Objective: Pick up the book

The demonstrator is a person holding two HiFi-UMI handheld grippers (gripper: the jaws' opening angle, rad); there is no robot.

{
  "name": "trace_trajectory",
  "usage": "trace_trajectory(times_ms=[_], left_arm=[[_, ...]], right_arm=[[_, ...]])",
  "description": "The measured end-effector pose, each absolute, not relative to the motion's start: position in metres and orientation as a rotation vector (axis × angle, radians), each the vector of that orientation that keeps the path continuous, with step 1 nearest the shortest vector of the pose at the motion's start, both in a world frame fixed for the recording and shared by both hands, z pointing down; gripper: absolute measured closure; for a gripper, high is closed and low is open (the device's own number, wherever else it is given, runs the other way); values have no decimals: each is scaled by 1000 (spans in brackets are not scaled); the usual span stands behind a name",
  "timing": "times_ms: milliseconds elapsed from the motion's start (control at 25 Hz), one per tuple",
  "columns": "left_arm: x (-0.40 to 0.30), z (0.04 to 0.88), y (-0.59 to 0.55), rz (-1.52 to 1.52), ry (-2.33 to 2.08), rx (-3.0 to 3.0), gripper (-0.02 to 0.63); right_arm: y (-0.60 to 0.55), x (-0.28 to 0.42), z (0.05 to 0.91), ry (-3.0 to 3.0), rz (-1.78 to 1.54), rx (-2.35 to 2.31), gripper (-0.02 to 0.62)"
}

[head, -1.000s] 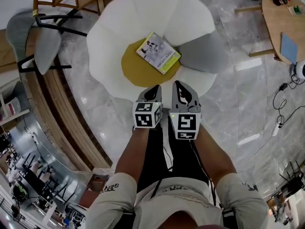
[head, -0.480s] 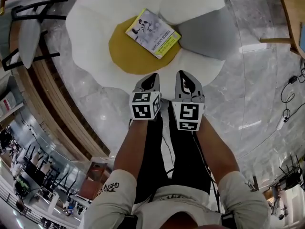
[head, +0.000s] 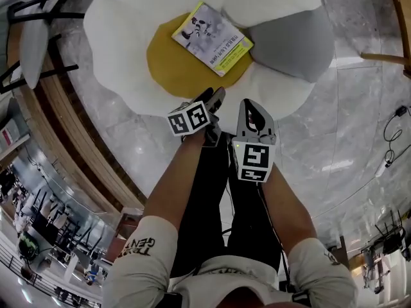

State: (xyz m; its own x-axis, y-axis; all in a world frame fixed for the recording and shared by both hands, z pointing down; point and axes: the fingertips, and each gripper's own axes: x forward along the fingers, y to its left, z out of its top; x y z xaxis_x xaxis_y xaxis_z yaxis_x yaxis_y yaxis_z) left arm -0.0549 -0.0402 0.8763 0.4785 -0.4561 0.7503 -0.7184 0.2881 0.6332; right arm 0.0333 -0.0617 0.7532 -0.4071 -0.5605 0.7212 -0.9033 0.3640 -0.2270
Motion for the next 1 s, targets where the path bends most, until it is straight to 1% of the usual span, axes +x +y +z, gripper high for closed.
trace_trajectory(times_ms=[40, 120, 360, 680, 1000], left_arm=[[-55, 885, -44, 154, -1110, 1297, 322], [-59, 900, -50, 32, -1076, 1225, 322], [-80, 929, -71, -156, -1088, 1135, 321], [-60, 953, -80, -255, -988, 1107, 304], [-58, 965, -82, -323, -936, 1038, 302]], right_arm=[[-61, 31, 756, -2090, 840, 1260, 569], [-59, 27, 761, -2080, 852, 1260, 569], [-59, 24, 771, -2079, 864, 1258, 569], [-64, 44, 788, -2032, 862, 1301, 569], [-64, 48, 793, -2019, 862, 1292, 569]])
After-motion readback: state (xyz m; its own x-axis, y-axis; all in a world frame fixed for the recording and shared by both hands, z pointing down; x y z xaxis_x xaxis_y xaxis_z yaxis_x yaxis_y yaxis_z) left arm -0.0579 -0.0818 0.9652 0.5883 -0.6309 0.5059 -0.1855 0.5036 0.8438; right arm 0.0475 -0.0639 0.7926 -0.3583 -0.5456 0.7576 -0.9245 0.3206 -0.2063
